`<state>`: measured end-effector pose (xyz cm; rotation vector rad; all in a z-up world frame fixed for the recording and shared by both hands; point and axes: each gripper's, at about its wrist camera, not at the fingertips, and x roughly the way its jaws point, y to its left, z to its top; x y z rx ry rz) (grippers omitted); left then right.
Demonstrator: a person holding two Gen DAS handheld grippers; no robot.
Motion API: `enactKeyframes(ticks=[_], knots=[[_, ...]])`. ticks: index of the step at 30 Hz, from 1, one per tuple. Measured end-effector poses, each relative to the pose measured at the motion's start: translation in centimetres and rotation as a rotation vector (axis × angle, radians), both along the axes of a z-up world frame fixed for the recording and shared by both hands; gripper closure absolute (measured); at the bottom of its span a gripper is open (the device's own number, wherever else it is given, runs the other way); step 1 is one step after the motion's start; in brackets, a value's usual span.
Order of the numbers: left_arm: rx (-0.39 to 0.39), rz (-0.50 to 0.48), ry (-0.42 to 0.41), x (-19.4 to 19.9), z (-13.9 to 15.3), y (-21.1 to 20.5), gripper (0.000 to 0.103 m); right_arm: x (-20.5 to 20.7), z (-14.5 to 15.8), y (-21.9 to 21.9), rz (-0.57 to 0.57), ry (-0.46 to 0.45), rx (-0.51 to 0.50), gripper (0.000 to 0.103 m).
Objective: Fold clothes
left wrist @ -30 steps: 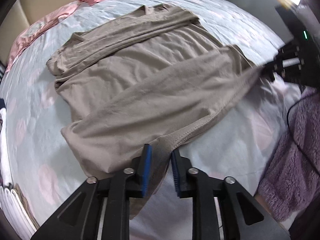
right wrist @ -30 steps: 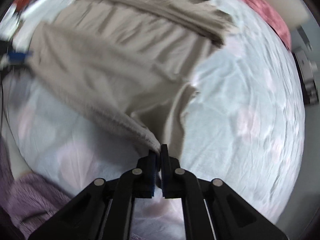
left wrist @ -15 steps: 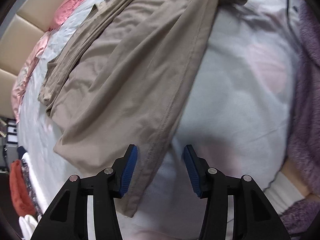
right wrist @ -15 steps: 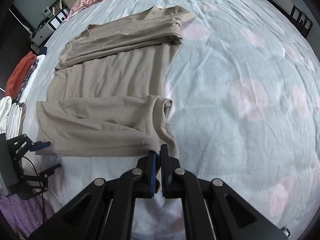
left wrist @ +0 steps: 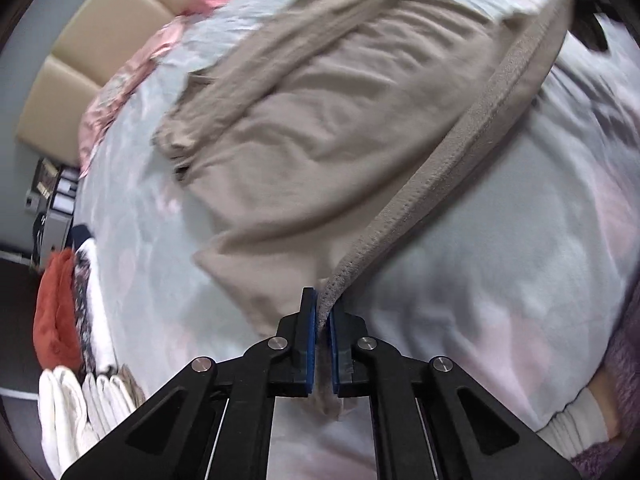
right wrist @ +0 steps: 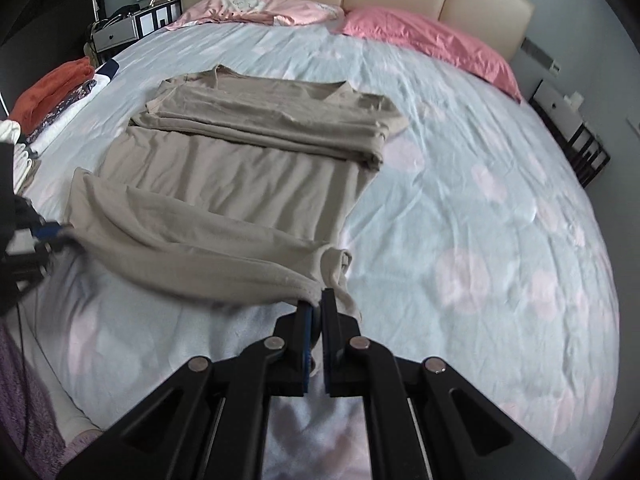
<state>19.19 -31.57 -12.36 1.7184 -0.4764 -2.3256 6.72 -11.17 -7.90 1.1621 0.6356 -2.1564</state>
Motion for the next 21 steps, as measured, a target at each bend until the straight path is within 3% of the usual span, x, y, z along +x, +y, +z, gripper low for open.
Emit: enactKeyframes(ticks=[6, 14, 21], knots=[[-0.033, 0.083, 0.155, 1.6, 4.9, -1.1, 0.098, 1.0, 1.7, -0.1, 0.017, 0.103, -0.001, 0.099], [-0.102, 0.084, 0.306, 4.4, 10.3, -0.2, 0.098, 3.5, 6.2, 1.9, -0.071, 0.168, -0.125, 0.099], [-0.141, 0.070, 0.402, 6.9, 13.2, 0.9, 0.099, 7.5, 8.6, 2.3, -0.091, 0.306, -0.095, 0.100]])
